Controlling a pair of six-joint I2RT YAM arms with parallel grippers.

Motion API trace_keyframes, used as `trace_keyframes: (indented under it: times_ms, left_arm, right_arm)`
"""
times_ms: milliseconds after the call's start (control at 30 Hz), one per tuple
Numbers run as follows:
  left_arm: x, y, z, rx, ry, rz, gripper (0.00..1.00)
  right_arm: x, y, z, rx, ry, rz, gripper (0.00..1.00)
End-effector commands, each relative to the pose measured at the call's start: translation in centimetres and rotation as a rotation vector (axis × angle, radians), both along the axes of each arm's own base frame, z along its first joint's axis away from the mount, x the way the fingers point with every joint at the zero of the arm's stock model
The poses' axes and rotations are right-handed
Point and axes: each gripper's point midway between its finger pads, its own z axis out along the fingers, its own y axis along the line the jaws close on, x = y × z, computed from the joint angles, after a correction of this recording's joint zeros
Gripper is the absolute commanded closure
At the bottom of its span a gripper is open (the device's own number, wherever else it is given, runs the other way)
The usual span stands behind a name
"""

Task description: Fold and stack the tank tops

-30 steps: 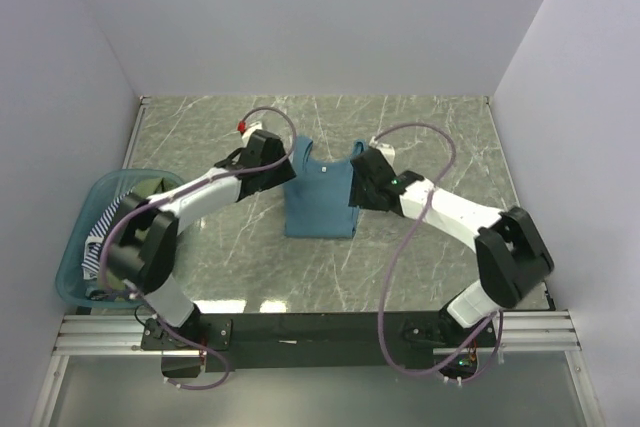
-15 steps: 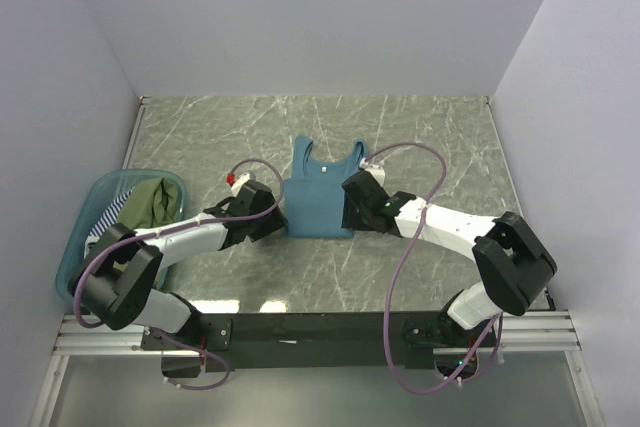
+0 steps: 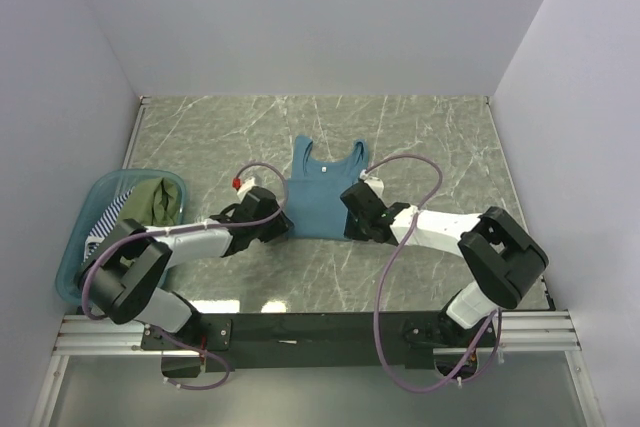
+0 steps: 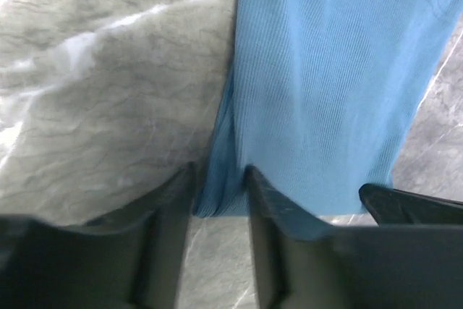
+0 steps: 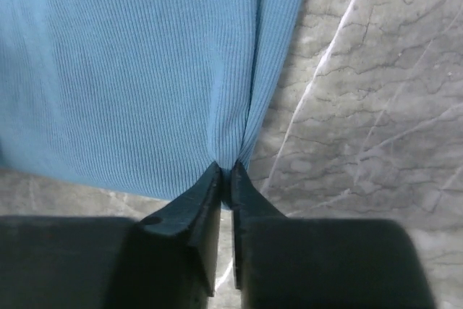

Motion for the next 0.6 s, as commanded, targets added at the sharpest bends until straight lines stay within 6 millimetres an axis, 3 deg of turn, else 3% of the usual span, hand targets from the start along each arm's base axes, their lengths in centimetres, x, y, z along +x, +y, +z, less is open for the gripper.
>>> trace_keyframes:
  times_ms: [0, 100, 200, 233, 400, 567]
  left_arm:
    - [-1.6, 0.2, -2.5, 0.047, 0.079, -0.024, 0.6]
    - [-2.3, -0.3, -2.8, 0.063, 0.092, -0.036, 0.78]
    - [-3.7, -0.6, -2.6, 0.07, 0.092, -0.039, 0.85]
    - [-5.3, 0.0, -3.4, 0.101, 0.129, -0.048, 0.86]
    - [-8.6, 1.4, -3.1, 0.083, 0.143, -0.041, 0.94]
    - [-11.0, 1.6, -1.8, 0.032, 0.135, -0.073, 0.99]
  right_arm:
    - [-1.6, -1.5, -1.6, -0.037, 0.034, -0.009, 0.91]
    - [-2.7, -2.0, -1.7, -0.037, 0.047, 0.008, 0.99]
    - [-4.5, -2.4, -1.6, -0.04, 0.062, 0.027, 1.0]
    - [-4.9, -2.4, -1.2, -0.031, 0.052, 0.032, 1.0]
    - [-9.5, -2.5, -1.2, -0.036, 0.075, 0.08, 1.0]
    - [-12.6, -2.8, -1.1, -0.008, 0.092, 0.079, 1.0]
